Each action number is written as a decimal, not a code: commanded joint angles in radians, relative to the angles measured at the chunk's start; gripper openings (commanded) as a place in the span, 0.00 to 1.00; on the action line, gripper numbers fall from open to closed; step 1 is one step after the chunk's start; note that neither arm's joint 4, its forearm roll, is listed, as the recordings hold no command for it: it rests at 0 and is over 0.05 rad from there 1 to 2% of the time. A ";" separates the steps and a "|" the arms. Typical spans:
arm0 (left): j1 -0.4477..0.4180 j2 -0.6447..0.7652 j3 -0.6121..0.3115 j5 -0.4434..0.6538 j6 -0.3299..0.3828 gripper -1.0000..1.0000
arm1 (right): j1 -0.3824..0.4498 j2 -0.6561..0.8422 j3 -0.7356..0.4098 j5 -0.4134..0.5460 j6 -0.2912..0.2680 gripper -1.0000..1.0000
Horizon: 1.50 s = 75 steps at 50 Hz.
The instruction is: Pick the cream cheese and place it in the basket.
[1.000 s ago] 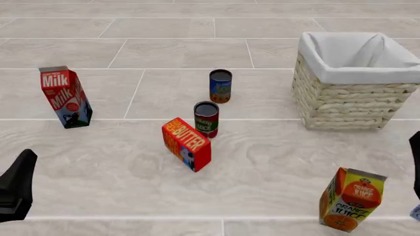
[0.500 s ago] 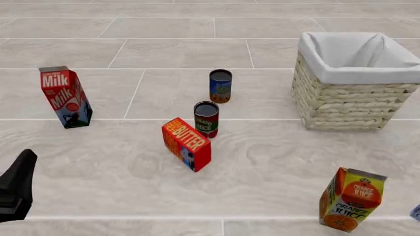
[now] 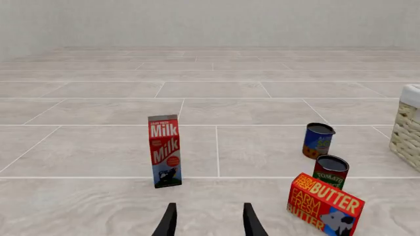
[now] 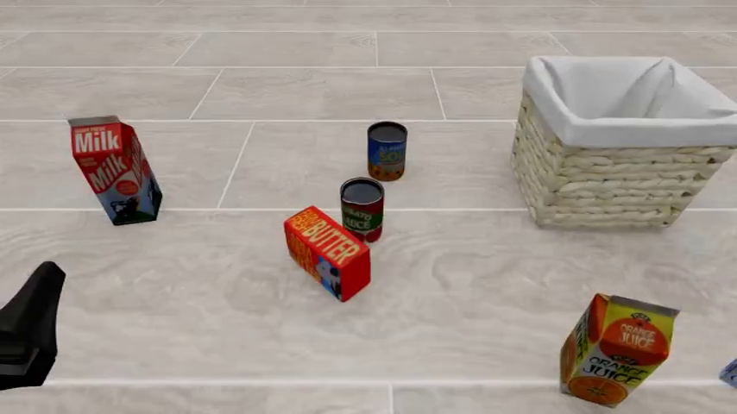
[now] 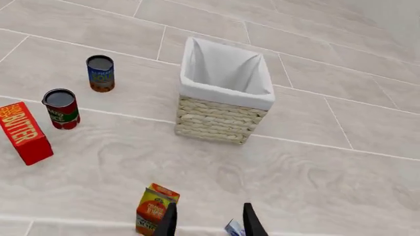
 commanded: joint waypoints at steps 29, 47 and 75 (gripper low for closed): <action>0.000 0.000 0.000 0.000 0.000 1.00 | -0.271 0.365 0.077 0.189 -0.503 1.00; 0.000 0.000 0.000 0.000 0.000 1.00 | -0.512 0.573 -0.006 0.122 -0.775 1.00; 0.000 0.000 0.000 0.000 0.000 1.00 | -0.763 0.769 0.166 -0.124 -1.064 1.00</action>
